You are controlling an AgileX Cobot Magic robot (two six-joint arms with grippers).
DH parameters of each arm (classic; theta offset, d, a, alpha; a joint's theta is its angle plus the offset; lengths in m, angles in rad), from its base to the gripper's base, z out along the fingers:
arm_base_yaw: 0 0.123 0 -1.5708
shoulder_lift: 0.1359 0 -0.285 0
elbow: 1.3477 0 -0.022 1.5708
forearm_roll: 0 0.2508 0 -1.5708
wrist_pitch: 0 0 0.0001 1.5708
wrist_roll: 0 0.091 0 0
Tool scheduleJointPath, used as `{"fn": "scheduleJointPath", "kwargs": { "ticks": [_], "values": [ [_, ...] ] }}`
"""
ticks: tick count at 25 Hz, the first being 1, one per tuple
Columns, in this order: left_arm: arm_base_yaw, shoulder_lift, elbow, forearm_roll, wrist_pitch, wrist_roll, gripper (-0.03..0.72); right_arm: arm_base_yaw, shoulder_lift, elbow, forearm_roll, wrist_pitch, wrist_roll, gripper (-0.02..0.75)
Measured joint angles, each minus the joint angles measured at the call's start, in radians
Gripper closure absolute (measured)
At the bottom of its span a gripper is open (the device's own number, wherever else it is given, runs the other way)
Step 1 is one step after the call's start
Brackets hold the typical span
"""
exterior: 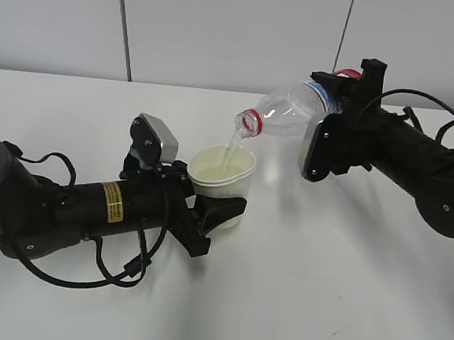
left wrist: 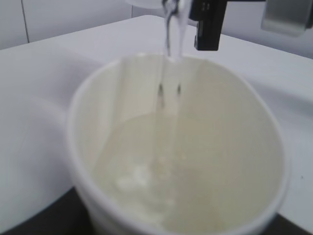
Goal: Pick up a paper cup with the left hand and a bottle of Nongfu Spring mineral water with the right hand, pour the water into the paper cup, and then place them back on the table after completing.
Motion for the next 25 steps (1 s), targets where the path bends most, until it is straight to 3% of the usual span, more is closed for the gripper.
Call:
{"fn": "scheduleJointPath", "kwargs": {
  "ticks": [12,25],
  "values": [
    [0.000,0.000,0.000,-0.017,0.001,0.000,0.314,0.000,0.000,0.000,0.000,0.000,0.210,0.310],
    [0.000,0.000,0.000,-0.067,0.001,0.000,0.314,0.000,0.000,0.000,0.007,0.003,0.790,0.310]
  ]
}}
